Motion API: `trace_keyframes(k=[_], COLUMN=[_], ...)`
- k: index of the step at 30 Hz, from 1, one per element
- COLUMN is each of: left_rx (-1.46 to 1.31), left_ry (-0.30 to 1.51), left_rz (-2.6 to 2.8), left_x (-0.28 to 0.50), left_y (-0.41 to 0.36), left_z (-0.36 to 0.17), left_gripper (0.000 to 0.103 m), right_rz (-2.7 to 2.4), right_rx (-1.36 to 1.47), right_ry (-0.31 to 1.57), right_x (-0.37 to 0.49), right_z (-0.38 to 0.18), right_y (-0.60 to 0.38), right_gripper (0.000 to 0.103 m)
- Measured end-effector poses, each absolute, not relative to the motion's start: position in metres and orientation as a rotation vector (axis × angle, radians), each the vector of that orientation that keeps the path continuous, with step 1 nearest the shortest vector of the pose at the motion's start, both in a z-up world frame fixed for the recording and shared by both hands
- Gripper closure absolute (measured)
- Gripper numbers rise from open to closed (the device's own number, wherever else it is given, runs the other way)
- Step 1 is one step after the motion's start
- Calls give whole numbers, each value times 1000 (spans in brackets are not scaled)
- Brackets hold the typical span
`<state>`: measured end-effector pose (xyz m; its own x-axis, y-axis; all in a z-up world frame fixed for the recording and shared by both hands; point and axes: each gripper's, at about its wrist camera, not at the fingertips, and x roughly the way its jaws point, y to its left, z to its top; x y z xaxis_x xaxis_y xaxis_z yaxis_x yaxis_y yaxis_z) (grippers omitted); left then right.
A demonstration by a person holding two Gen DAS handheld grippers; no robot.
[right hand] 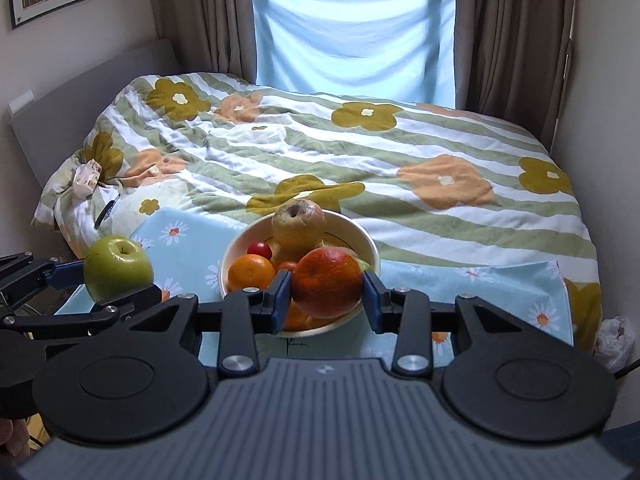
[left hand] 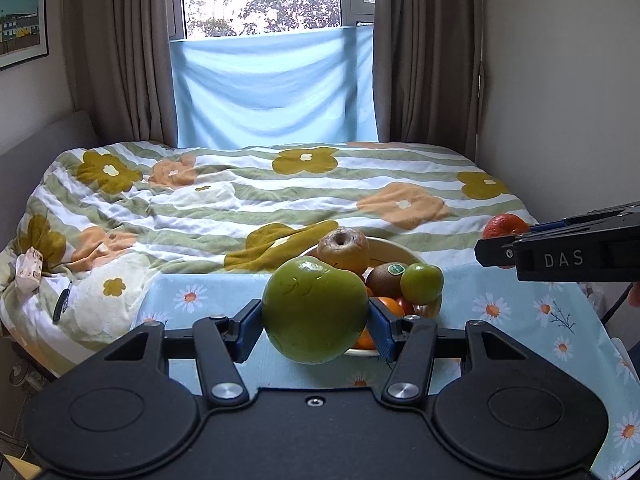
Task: Organize fruits
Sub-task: 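Carry the green apple and tangerine into the white bowl and release both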
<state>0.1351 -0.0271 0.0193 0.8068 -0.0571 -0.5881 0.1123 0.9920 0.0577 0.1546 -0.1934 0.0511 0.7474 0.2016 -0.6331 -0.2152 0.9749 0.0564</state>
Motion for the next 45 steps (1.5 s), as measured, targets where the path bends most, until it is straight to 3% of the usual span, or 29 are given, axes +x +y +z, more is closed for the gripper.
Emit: trace_keyframes(k=[22,45], left_rx=[121,172], left_ry=[748,803], left_rz=[-201,-305], left_x=[287,302], left_y=[-10,-28], left_z=[-27,-60], left_gripper=[43,43], right_rz=[105,61], right_rx=[61,89], right_ry=[799,843], right_x=[272,299], right_z=[8,-20], right_y=[-184,-182], right_gripper=[50,50])
